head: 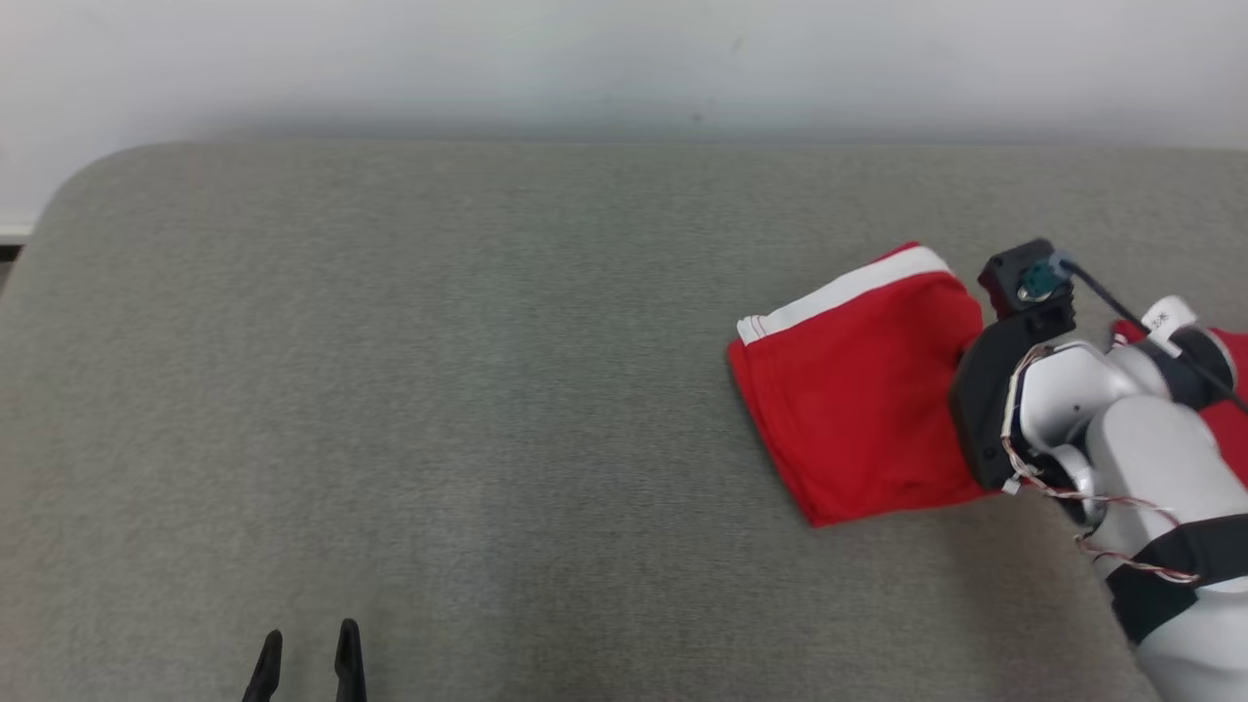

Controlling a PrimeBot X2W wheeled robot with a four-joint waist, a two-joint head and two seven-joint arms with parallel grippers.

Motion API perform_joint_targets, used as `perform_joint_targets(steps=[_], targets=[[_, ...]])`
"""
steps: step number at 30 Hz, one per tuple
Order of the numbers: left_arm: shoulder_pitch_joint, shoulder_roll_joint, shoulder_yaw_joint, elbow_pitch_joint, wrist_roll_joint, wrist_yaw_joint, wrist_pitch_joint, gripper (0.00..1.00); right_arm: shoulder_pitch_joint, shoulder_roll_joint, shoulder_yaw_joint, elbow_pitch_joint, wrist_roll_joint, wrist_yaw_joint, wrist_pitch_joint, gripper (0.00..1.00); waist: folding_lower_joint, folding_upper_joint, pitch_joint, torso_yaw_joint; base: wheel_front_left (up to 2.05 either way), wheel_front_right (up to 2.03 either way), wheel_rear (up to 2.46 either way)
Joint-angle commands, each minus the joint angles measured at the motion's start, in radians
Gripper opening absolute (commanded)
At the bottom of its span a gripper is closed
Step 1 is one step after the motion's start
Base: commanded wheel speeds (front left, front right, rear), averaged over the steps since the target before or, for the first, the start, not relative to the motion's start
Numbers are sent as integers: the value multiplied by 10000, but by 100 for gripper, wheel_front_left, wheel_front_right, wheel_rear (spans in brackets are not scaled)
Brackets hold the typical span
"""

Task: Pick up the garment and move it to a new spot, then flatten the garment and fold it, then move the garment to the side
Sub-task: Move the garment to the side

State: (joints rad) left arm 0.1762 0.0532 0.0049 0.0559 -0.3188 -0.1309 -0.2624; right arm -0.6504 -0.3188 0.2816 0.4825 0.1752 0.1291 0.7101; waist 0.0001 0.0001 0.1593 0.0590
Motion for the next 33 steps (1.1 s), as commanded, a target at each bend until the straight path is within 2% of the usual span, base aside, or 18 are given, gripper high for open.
perform_joint_targets(steps=[1,5,10,18,28,33], targets=[[-164,-18,27,-68,-97,7,-26,100,-128,-276,169,-301,174,16,139,0,-1,-1,167,-793,0,0,0],[-354,-22,-54,-160,-12,8,-26,100,-285,-1010,510,-1150,598,16,492,0,-1,-1,408,-1365,0,0,0],[-558,-20,-86,-247,73,8,-26,100,-274,-1674,416,-1779,912,16,640,0,-1,-1,741,-1937,0,0,0],[-852,221,-148,-326,109,7,-26,100,-191,-2241,-126,-1654,432,16,-161,0,-1,-1,1293,-2365,0,0,0],[-1010,531,-196,-523,175,7,-26,100,-102,-2587,-1621,-771,-1057,16,-1561,0,-1,-1,1801,-2321,0,0,0],[-1116,668,-316,-606,204,8,-26,100,5,-2261,-2701,-293,-1703,13,-2028,0,-1,-1,2031,-2211,0,0,0]])
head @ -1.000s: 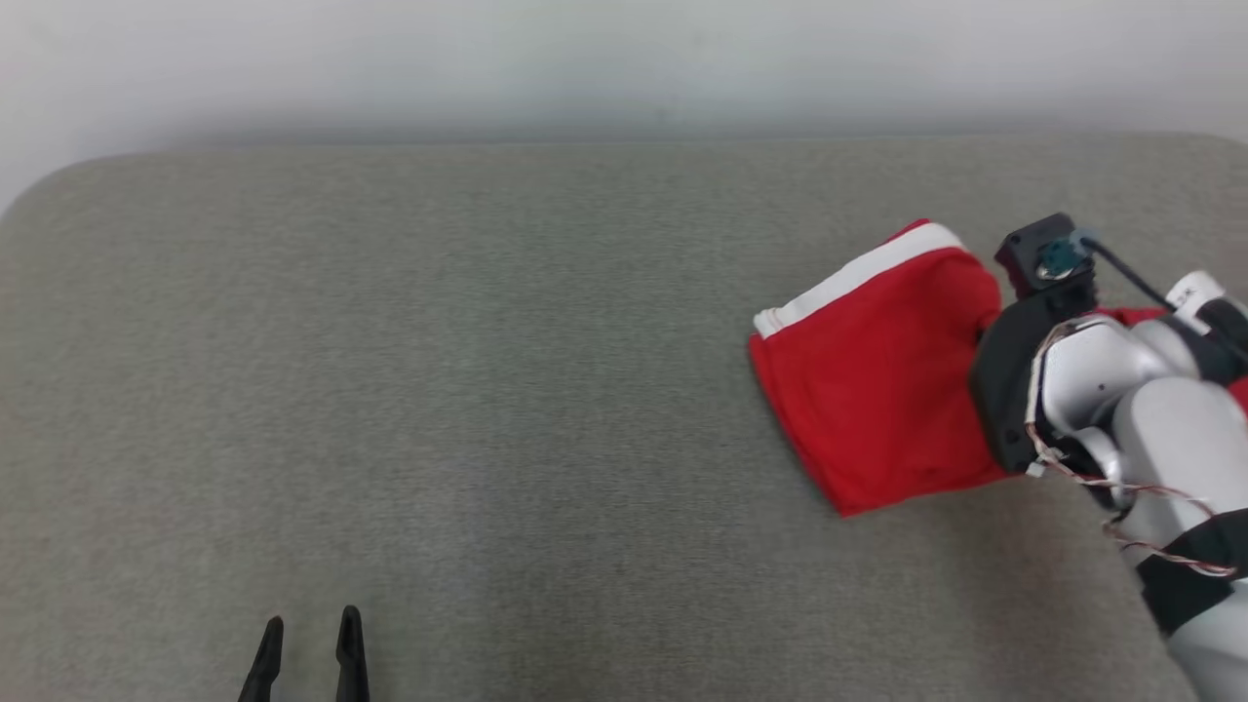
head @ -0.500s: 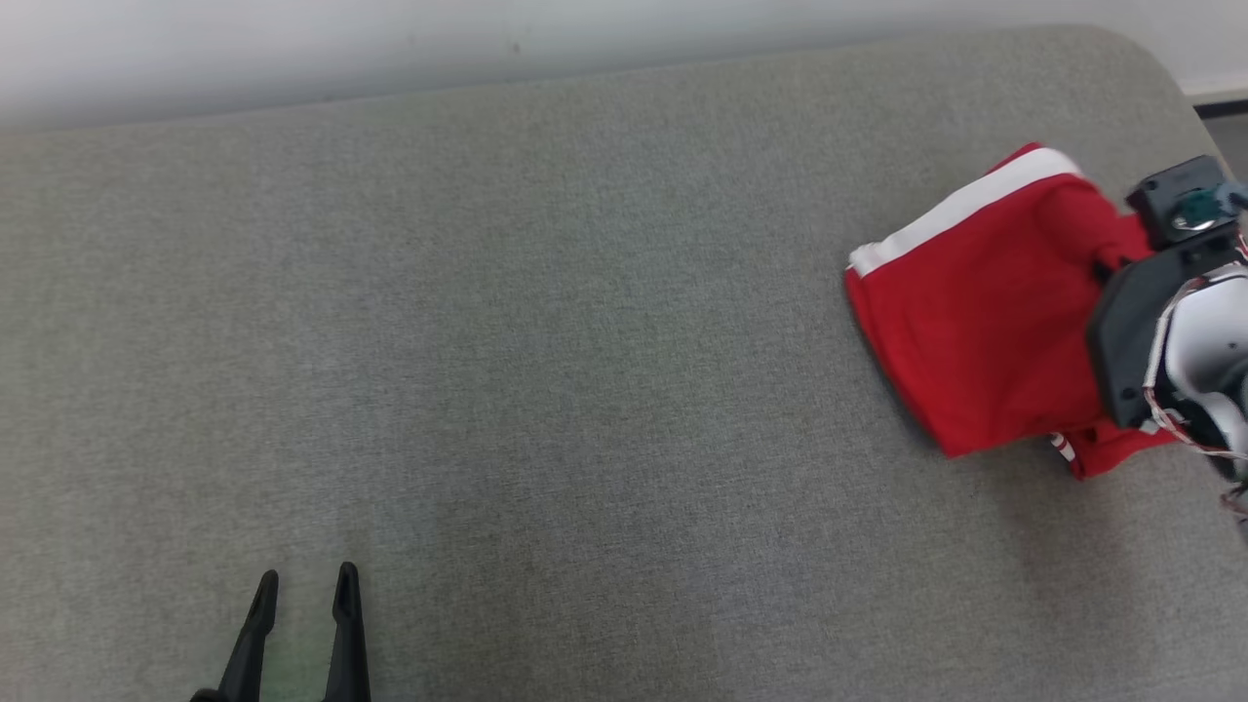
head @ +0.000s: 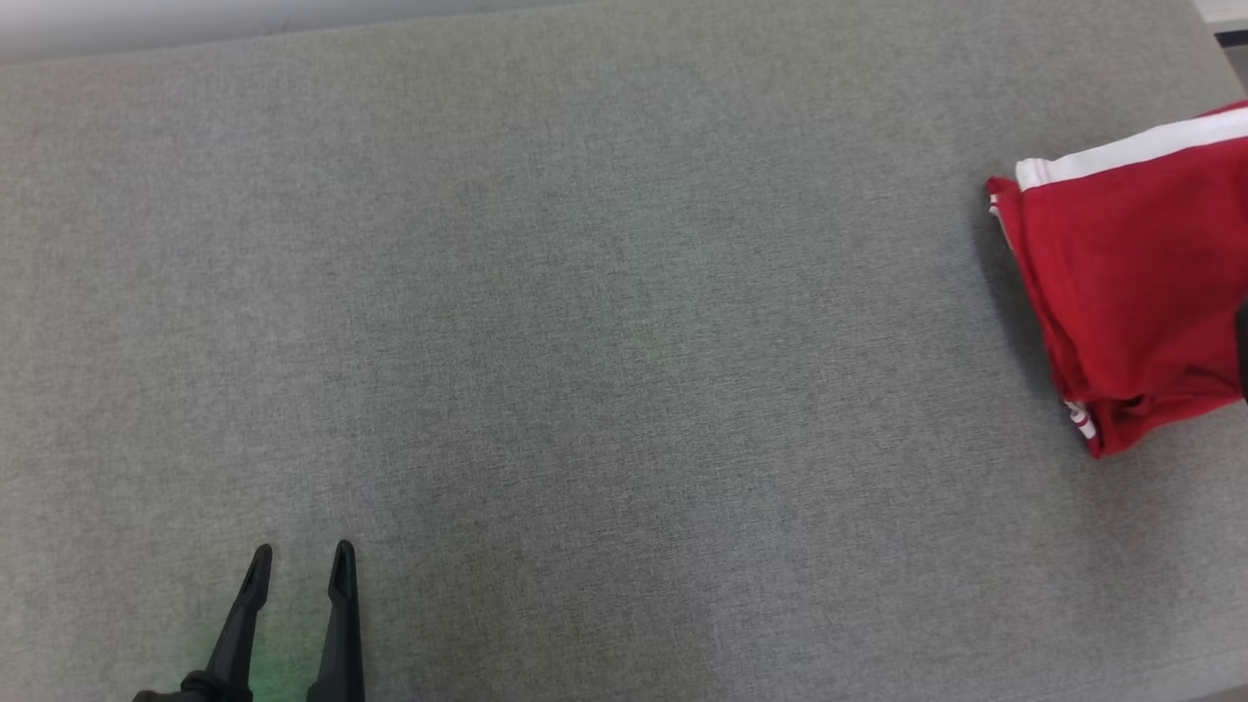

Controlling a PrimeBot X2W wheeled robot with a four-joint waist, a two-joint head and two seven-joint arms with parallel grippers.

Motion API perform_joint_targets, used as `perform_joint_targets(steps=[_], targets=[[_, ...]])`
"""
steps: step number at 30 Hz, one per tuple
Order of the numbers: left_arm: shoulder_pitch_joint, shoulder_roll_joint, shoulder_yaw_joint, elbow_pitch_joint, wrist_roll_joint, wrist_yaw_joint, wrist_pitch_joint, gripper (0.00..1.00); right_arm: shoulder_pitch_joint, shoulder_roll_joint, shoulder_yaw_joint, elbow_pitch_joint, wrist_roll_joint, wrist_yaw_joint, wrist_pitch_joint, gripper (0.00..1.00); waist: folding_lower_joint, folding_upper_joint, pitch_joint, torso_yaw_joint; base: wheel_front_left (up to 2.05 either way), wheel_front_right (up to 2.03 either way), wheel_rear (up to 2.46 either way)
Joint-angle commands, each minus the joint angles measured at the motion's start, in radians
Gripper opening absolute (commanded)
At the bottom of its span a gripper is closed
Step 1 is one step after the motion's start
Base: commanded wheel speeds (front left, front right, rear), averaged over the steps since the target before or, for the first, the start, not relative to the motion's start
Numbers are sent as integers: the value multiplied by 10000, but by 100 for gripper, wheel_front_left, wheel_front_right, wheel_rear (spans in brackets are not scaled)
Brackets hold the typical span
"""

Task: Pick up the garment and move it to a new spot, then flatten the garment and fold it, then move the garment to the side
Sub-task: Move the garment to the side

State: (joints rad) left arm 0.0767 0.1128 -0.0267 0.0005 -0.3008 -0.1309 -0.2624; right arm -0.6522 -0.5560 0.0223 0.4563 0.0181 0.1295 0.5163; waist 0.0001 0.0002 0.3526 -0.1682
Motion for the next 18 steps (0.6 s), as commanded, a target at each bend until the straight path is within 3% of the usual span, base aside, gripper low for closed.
perform_joint_targets(steps=[1,5,6,7,8,9,10,18], targets=[[-140,123,-12,-46,13,7,-26,100,48,201,-314,9,-281,9,-197,0,-1,-2,136,74,0,0,0],[-168,193,-29,-62,15,7,-26,100,5,424,-723,176,-732,5,-648,0,-1,-2,263,91,0,0,0],[-178,222,-16,-56,19,7,-26,100,-23,453,-772,221,-910,5,-807,16,-1,-2,283,90,0,0,0],[-190,242,-14,-44,31,7,-26,100,-53,478,-866,300,-1081,3,-901,45,-1,-2,296,90,0,0,0],[-199,258,-14,-33,47,7,-26,100,-59,545,-988,395,-1250,3,-949,49,-1,-2,298,90,0,0,0],[-204,263,-13,-25,67,7,-26,100,-48,623,-1061,469,-1409,5,-985,78,-1,-2,287,93,0,0,0],[-211,261,-17,-19,87,7,-26,100,-45,664,-1167,599,-1485,3,-1070,97,-1,-2,267,98,0,0,0],[-30,230,-3,30,116,8,-26,100,105,1349,-1762,797,-2116,5,-2171,100,-1,-2,-336,120,0,0,0]])
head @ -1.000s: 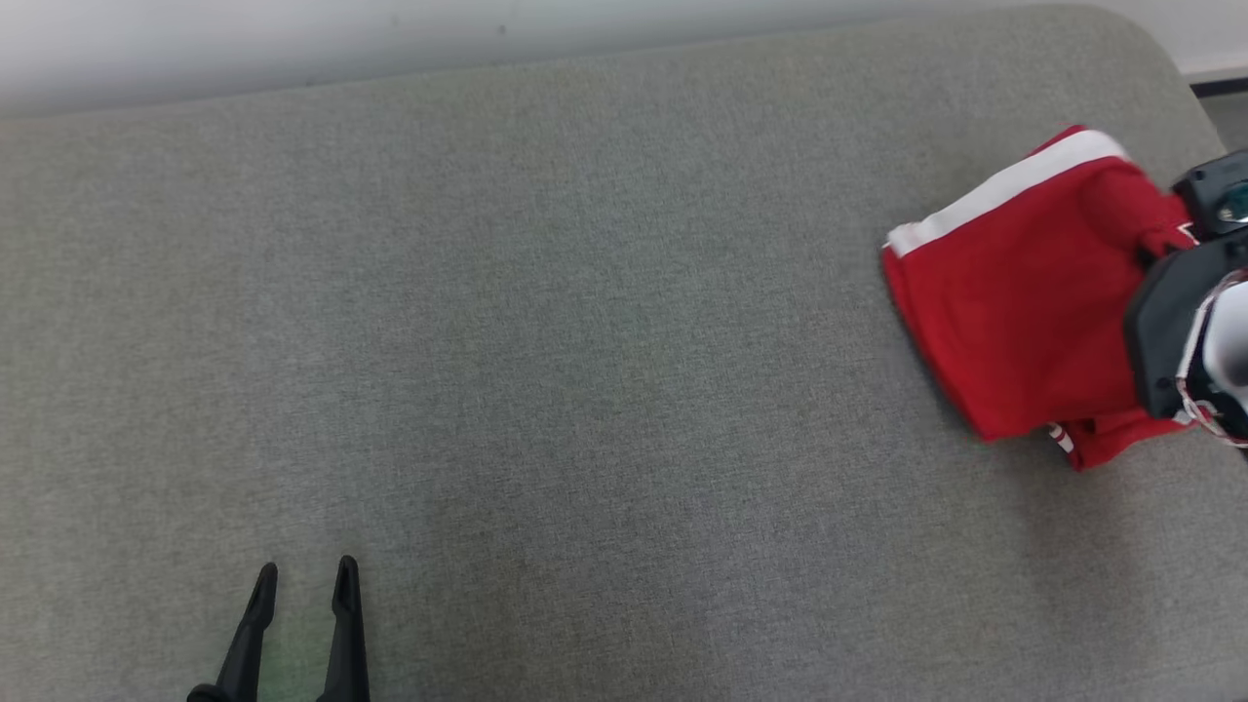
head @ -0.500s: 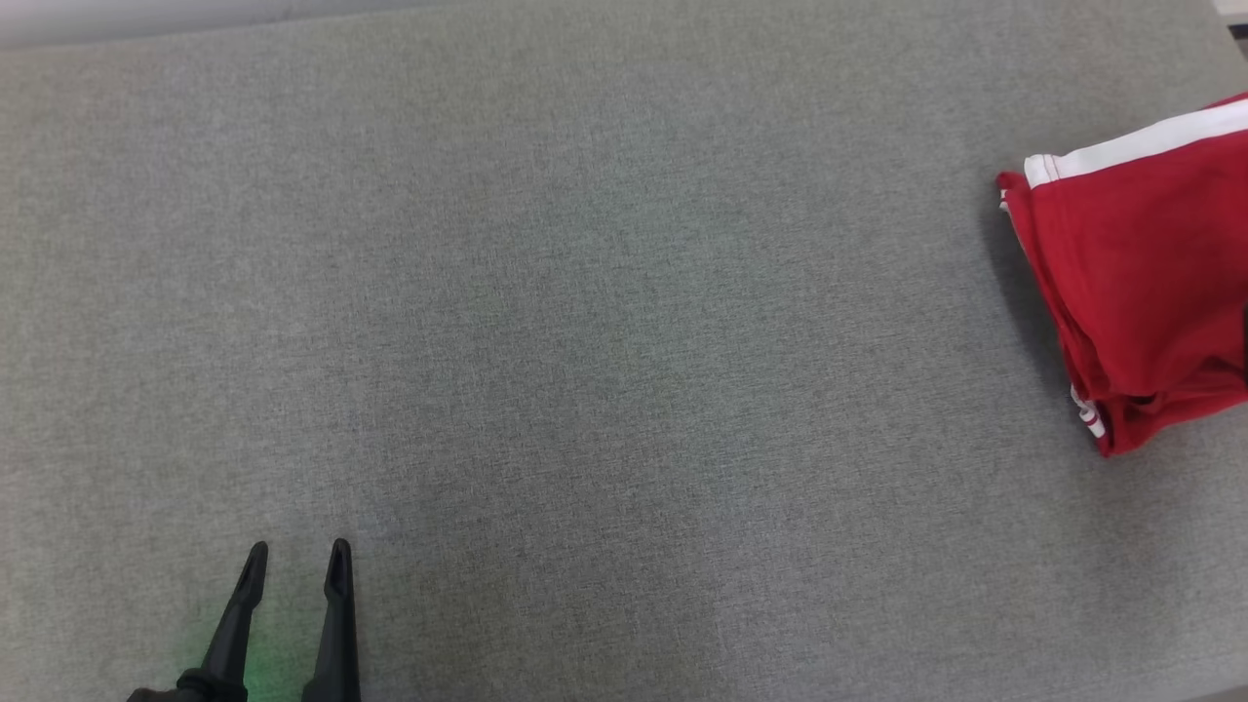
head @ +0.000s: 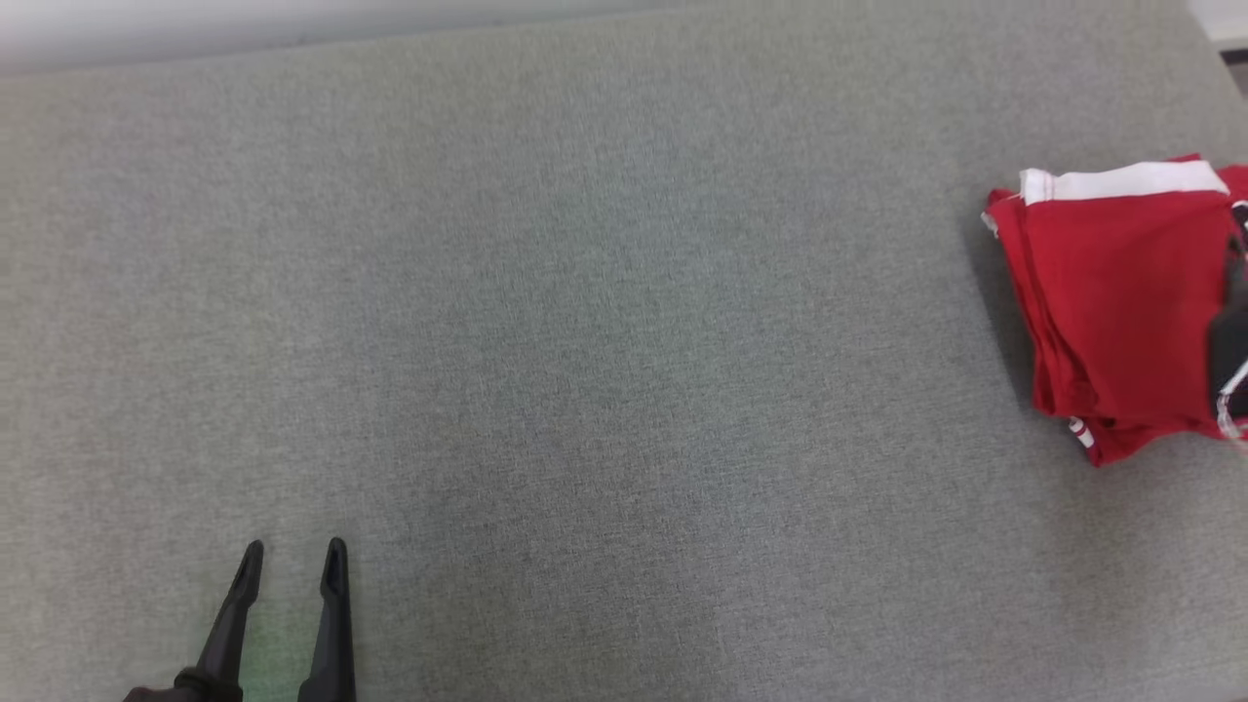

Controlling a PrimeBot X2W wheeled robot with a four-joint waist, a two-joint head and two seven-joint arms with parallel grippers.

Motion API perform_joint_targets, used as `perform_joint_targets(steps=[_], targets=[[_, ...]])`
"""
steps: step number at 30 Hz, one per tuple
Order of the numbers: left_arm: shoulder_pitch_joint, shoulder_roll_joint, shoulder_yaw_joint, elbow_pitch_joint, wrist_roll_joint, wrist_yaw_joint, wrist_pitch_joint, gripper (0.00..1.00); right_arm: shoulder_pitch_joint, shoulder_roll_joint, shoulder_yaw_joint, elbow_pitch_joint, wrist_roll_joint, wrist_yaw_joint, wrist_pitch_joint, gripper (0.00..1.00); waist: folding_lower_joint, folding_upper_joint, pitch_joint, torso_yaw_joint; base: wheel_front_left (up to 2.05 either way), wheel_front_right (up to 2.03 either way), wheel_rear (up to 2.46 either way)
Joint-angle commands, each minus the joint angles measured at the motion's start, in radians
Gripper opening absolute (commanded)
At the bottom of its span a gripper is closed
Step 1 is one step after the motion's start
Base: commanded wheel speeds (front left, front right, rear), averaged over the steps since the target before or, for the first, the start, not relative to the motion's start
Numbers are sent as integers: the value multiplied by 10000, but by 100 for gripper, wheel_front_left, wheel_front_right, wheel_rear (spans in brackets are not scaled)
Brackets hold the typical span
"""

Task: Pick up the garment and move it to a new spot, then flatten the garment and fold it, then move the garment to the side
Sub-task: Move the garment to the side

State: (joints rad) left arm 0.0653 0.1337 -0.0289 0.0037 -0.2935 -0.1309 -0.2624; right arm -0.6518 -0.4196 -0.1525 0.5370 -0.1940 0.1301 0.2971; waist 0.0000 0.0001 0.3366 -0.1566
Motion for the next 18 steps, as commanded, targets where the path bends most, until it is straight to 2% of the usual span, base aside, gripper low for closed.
perform_joint_targets(steps=[1,9,10,18], targets=[[135,8,45,18,49,8,-26,100,178,104,-17,-31,15,-1,-124,100,0,-1,-297,6,0,0,0],[610,-145,352,31,-163,7,-25,100,918,1060,272,-26,489,-1,-1516,100,0,-1,-1558,158,0,0,0],[757,-174,460,-21,-220,7,-25,100,1165,1362,294,-124,676,-1,-1844,100,0,-1,-1867,210,0,0,0],[1380,-494,981,142,78,7,-26,100,2807,2551,494,-684,1160,-1,-2970,100,0,-1,-3004,627,0,0,0]])
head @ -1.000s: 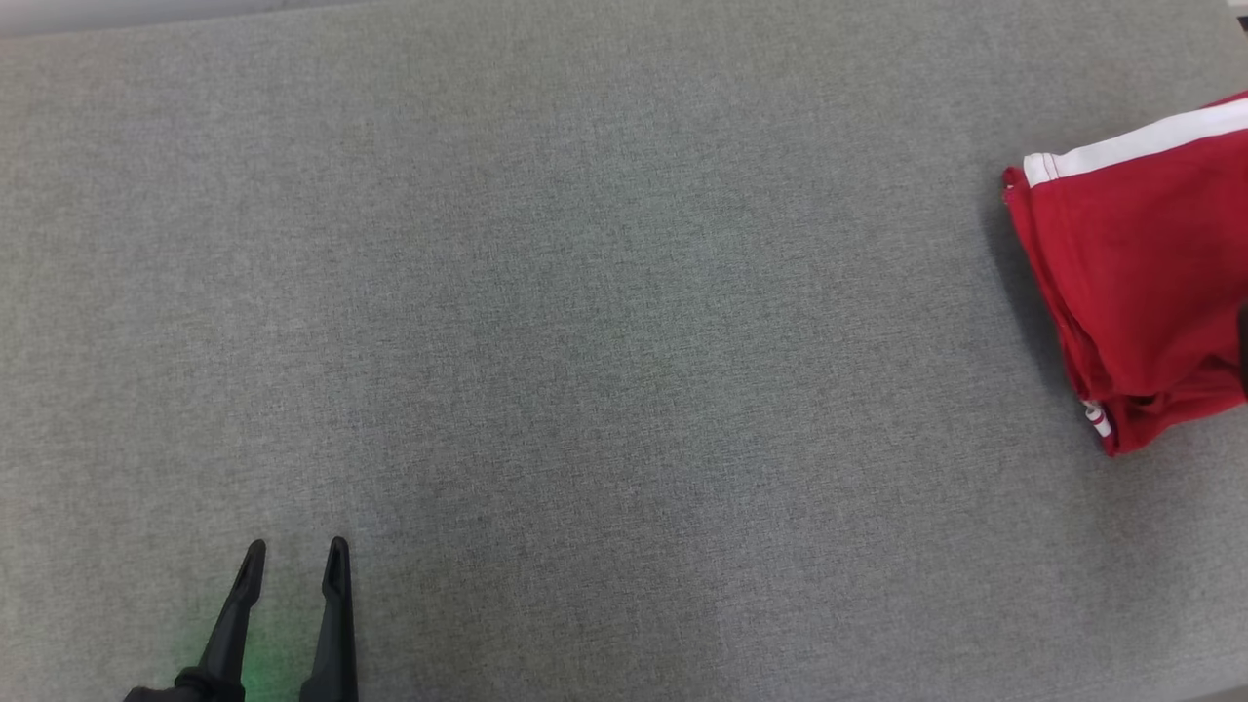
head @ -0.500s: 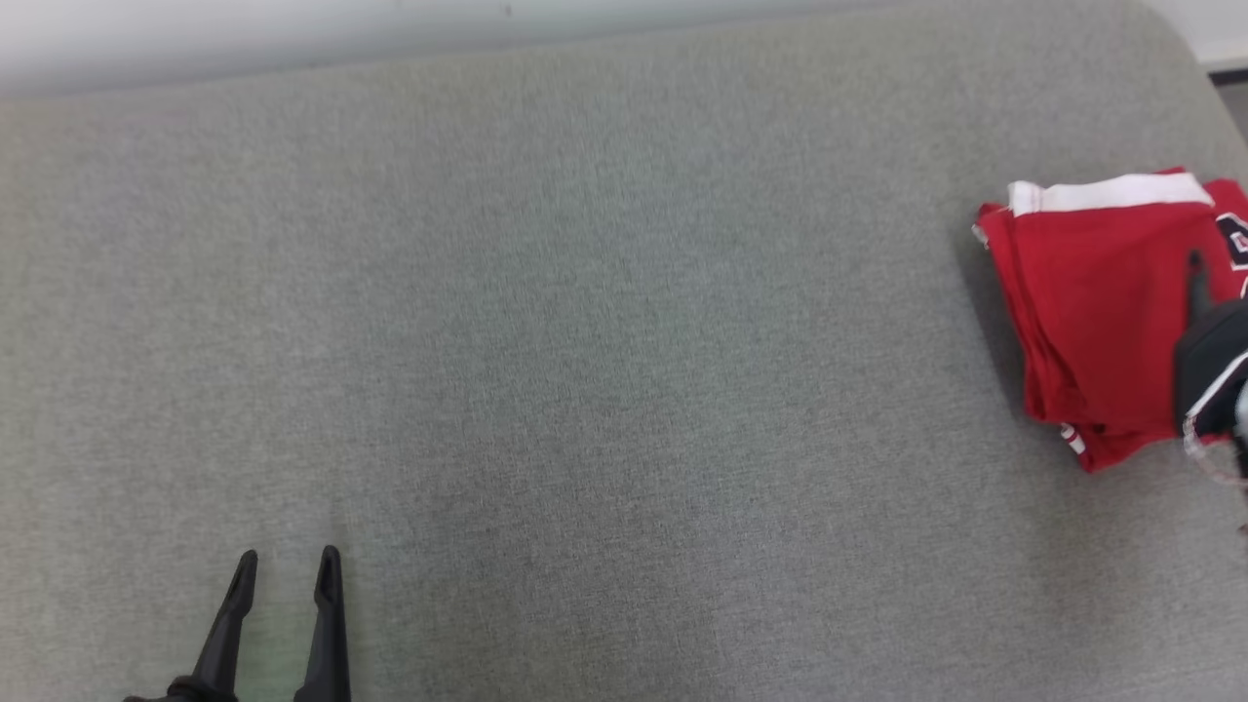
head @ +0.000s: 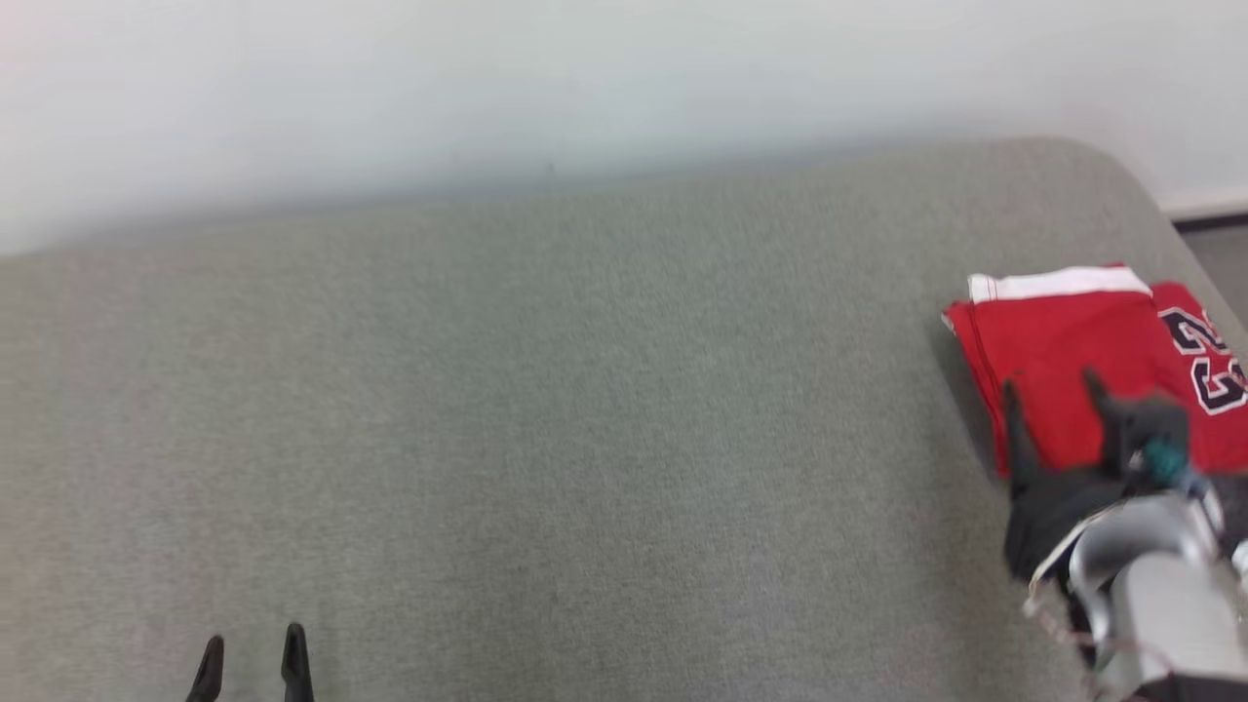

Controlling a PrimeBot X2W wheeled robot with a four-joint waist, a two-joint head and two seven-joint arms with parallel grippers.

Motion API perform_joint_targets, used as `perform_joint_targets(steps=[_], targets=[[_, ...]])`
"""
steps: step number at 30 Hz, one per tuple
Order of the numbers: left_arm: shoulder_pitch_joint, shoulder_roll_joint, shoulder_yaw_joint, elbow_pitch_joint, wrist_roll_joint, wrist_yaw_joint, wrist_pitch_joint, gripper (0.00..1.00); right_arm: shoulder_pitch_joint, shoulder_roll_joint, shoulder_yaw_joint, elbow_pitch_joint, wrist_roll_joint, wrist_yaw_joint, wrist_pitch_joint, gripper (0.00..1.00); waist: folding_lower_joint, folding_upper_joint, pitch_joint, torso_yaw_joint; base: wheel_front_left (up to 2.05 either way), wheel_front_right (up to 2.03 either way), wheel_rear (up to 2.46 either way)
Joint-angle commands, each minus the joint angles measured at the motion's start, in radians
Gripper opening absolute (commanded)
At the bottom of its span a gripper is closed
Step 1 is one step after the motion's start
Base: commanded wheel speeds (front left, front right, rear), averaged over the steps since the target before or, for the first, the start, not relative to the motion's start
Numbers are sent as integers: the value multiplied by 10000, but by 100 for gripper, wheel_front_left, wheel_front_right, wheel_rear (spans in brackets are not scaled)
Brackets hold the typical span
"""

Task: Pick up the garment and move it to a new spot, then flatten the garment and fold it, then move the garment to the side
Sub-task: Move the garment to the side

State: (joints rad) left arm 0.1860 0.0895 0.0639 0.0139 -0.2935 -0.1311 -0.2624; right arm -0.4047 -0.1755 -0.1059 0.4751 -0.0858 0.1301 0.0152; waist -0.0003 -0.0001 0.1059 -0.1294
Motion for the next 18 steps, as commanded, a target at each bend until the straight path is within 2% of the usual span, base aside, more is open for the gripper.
perform_joint_targets(steps=[1,9,18], targets=[[250,-92,97,83,128,10,-26,100,568,258,104,-135,149,-1,-269,100,3,1,-834,409,0,0,0],[557,-216,303,375,337,9,-26,100,2185,1039,672,-748,713,-1,-1086,100,3,1,-1397,713,0,0,0],[660,-253,515,851,440,9,-26,100,3314,1242,1322,-1069,1270,-1,-1942,100,3,1,-1705,709,0,0,0]])
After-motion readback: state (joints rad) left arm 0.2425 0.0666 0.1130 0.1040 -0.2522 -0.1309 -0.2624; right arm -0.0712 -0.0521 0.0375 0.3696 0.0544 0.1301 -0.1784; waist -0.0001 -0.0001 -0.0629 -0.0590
